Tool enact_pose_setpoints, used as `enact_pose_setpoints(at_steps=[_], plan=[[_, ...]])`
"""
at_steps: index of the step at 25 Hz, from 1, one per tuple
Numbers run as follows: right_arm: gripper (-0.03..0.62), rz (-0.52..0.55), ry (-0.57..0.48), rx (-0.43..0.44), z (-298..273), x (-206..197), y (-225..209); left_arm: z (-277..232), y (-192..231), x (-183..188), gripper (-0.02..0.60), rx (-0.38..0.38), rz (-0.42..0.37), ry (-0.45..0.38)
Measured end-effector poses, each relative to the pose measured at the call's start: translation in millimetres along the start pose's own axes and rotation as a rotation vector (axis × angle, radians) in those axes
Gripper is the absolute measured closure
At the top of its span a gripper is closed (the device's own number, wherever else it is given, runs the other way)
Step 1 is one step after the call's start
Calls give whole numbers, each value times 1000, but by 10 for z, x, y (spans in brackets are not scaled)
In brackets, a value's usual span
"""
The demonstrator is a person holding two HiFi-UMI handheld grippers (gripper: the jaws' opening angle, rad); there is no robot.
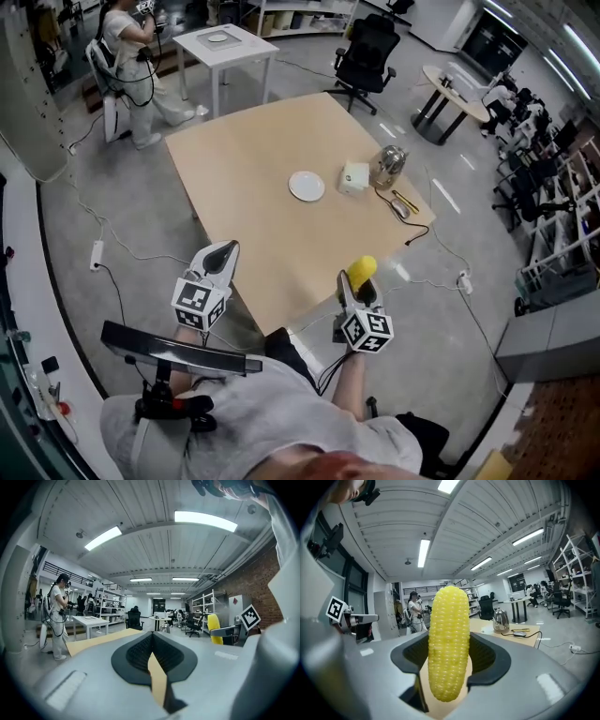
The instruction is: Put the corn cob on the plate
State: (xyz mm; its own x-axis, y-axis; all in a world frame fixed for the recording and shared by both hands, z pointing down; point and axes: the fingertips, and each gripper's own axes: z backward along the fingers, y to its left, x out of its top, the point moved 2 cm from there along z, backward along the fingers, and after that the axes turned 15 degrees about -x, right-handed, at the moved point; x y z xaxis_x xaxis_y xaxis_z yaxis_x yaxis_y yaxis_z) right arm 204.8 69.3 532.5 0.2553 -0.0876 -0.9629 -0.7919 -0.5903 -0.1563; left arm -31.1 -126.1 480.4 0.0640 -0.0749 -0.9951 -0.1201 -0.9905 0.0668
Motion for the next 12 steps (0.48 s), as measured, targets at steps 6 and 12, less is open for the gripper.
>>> enact_pose_setpoints(at_steps=[6,12], plan=[[341,18,54,61,-449,-15,-8,-229,144,-135,561,54,44,36],[341,23,110,99,-956,-85,-92,-445,380,-282,561,119,86,73]])
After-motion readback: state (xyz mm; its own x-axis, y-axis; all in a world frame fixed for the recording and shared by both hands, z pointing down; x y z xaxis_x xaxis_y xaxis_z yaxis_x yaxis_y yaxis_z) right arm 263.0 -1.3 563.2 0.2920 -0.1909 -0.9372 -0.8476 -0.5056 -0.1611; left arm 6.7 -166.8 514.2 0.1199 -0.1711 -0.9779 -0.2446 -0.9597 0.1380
